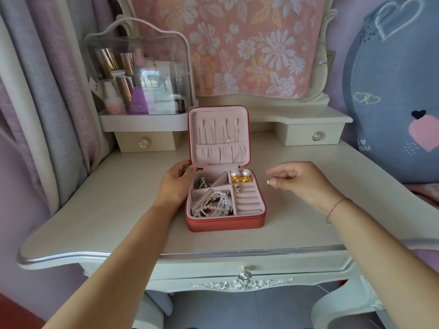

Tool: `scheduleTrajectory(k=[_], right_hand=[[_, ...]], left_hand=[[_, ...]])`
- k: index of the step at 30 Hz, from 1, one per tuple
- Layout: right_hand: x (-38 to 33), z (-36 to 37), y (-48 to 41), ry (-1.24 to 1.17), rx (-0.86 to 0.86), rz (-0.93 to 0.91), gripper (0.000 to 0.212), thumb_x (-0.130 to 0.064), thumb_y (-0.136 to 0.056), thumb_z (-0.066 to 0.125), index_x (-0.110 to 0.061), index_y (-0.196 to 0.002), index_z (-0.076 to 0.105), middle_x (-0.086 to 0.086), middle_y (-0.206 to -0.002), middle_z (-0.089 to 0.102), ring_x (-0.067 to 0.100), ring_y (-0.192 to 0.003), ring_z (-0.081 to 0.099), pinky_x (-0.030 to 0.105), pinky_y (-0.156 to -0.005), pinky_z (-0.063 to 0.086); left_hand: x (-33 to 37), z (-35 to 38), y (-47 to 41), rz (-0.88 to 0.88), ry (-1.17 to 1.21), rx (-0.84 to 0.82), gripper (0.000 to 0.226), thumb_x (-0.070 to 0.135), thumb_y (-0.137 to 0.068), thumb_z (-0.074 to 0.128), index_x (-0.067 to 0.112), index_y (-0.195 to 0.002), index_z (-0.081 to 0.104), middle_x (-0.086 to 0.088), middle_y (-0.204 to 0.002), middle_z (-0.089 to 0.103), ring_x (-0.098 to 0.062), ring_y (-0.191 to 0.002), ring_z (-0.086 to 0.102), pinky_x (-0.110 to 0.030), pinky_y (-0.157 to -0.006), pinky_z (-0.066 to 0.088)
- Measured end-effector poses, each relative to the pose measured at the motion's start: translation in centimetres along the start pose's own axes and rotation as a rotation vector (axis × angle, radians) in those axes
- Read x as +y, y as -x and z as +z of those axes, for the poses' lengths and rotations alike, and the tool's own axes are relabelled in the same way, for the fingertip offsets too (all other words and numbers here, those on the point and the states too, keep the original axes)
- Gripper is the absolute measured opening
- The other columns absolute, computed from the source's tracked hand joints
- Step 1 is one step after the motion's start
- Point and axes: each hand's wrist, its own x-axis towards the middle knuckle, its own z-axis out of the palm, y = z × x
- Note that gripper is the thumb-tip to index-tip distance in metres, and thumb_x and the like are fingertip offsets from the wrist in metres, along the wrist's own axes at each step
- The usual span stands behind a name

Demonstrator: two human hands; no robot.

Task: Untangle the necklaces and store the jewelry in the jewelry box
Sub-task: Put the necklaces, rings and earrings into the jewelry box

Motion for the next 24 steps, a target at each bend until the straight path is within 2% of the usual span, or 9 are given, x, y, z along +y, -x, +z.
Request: scheduleTrajectory(k=[3,5,7,11,13,16,21,22,24], right_hand=[[-1.7,1.0,1.2,-0.159,-0.118,-0.035,0.022,-0.001,-0.083,0.069,-0.022,-0.085,0.074,0.006,-0.077,0.071,0.007,-0.067,0.059,0.013,-0.061,0.044],[-2.4,2.1,1.7,-0.18,-0.141,-0.065,0.019,-0.002,-0.082,0.07,-0.02,-0.083,0.074,0.007,-0.08,0.073,0.008,-0.069,0.059,0.015,-0.065,0.047],[-2.5,3.2,2.0,-0.125,-0.118,-0.109,0.016,-0.006,-0.08,0.074,-0.021,-0.083,0.075,0.004,-0.082,0.073,0.005,-0.071,0.059,0.016,-0.071,0.046],[-1.8,4.9,2.4,0.043,-0.036,-0.175,0.015,-0.013,-0.076,0.078,-0.027,-0.081,0.077,-0.007,-0.071,0.054,0.002,-0.064,0.045,0.015,-0.063,0.037],[-1.7,5.0,2.7,0.051,-0.017,-0.202,0.013,-0.011,-0.078,0.077,-0.023,-0.083,0.078,-0.01,-0.068,0.06,0.003,-0.063,0.048,0.017,-0.061,0.038],[-2.1,4.4,2.9,0.074,-0.015,-0.223,0.012,-0.009,-0.081,0.074,-0.019,-0.086,0.077,-0.005,-0.075,0.073,0.009,-0.069,0.063,0.018,-0.066,0.049],[-2.9,4.1,3.4,0.169,-0.067,-0.259,0.008,-0.012,-0.08,0.075,-0.02,-0.081,0.076,-0.012,-0.077,0.071,-0.003,-0.068,0.058,0.008,-0.064,0.04],[-2.9,4.2,3.5,0.193,-0.073,-0.27,0.008,-0.013,-0.079,0.076,-0.022,-0.079,0.075,-0.011,-0.08,0.07,-0.002,-0.073,0.059,0.009,-0.065,0.04],[-2.8,4.7,3.6,0.227,-0.062,-0.291,0.009,-0.015,-0.078,0.077,-0.023,-0.075,0.074,-0.008,-0.084,0.068,0.006,-0.084,0.063,0.02,-0.073,0.046]], left_hand=[[0.0,0.0,0.0,0.005,0.015,-0.004,0.019,0.02,-0.097,0.056,0.016,-0.111,0.069,0.001,-0.1,0.074,-0.018,-0.098,0.069,-0.044,-0.098,0.051],[0.1,0.1,0.1,0.005,0.023,-0.004,0.016,0.018,-0.097,0.055,0.018,-0.108,0.068,0.005,-0.096,0.073,-0.015,-0.092,0.068,-0.042,-0.097,0.051],[0.1,0.1,0.1,0.001,0.025,0.001,0.015,0.018,-0.097,0.056,0.02,-0.105,0.068,0.007,-0.094,0.073,-0.015,-0.091,0.068,-0.041,-0.097,0.051],[0.2,0.1,0.2,-0.003,0.018,-0.007,0.015,0.019,-0.096,0.056,0.025,-0.1,0.069,0.003,-0.098,0.074,-0.02,-0.098,0.069,-0.045,-0.098,0.051],[0.3,0.1,0.2,-0.002,0.014,-0.002,0.015,0.018,-0.096,0.055,0.026,-0.099,0.068,0.003,-0.099,0.074,-0.021,-0.1,0.068,-0.045,-0.099,0.05],[0.3,0.0,0.2,0.001,0.015,-0.01,0.017,0.018,-0.097,0.055,0.02,-0.106,0.069,0.0,-0.101,0.074,-0.022,-0.102,0.068,-0.045,-0.099,0.05],[0.1,0.0,0.1,0.001,0.002,-0.011,0.017,0.022,-0.096,0.056,0.022,-0.106,0.07,0.002,-0.099,0.074,-0.02,-0.1,0.069,-0.045,-0.098,0.05],[0.0,0.0,0.0,0.004,-0.003,-0.01,0.015,0.022,-0.095,0.057,0.024,-0.103,0.07,0.0,-0.098,0.075,-0.022,-0.1,0.069,-0.046,-0.098,0.051],[0.0,-0.1,0.0,0.008,-0.008,-0.009,0.015,0.022,-0.095,0.057,0.028,-0.096,0.07,-0.004,-0.098,0.074,-0.025,-0.1,0.068,-0.048,-0.097,0.05]])
